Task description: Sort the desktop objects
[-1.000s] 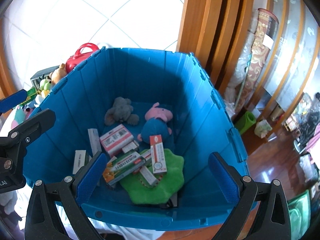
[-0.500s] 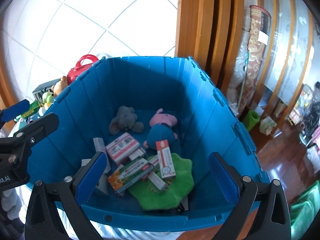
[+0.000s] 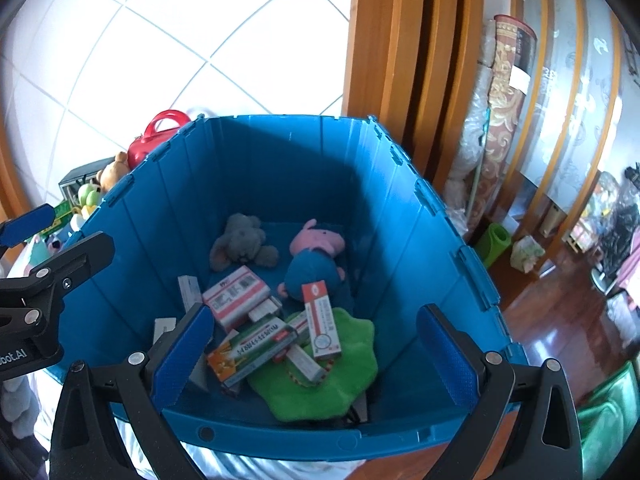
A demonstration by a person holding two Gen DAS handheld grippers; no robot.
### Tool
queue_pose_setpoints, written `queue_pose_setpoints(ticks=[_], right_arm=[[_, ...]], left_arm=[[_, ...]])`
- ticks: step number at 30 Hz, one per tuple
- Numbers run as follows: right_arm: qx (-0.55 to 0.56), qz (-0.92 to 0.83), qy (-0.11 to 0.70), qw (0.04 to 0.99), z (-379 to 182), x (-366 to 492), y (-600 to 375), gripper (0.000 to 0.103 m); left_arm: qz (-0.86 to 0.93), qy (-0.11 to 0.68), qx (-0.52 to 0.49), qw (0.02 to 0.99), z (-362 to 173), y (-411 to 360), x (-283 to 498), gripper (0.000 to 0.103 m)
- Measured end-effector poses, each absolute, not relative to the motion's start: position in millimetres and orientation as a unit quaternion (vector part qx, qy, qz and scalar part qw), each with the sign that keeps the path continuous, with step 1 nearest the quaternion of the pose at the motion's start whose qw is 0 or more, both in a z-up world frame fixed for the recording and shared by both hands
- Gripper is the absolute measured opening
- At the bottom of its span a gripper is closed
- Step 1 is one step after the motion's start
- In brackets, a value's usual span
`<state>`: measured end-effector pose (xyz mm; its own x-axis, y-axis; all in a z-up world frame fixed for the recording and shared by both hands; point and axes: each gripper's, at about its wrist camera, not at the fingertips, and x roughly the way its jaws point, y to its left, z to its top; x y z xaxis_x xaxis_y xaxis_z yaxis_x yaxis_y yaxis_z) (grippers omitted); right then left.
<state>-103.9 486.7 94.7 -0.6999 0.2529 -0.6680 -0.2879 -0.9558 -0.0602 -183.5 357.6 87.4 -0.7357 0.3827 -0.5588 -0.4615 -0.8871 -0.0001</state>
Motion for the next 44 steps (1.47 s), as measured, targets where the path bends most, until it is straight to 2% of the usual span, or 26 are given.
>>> queue_pose_setpoints(ticks=[44], right_arm=[[-0.362, 0.921, 0.031, 0.144, 91.1, -107.1, 492.2, 0.103]], left_arm=[[0.928, 0.070, -0.288, 0.228, 80.0, 357.7, -185.8, 0.101]])
